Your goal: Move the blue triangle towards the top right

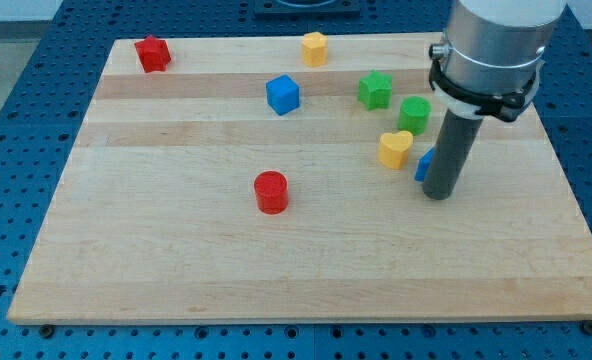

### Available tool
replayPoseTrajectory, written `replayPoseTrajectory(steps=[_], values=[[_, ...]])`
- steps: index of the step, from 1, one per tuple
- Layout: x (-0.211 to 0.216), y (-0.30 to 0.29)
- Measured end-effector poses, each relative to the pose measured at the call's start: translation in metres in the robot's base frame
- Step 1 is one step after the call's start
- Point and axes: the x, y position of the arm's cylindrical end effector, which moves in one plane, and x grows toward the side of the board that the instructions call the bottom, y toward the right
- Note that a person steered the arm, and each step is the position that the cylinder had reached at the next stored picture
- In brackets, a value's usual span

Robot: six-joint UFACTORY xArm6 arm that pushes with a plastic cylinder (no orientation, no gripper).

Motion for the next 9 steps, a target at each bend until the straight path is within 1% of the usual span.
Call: replayPoseTrajectory(steps=[2, 6, 8, 9], values=[[-0.006, -0.005], [-0.066, 0.001], [-0.066, 0.034], [-0.073, 0.036]])
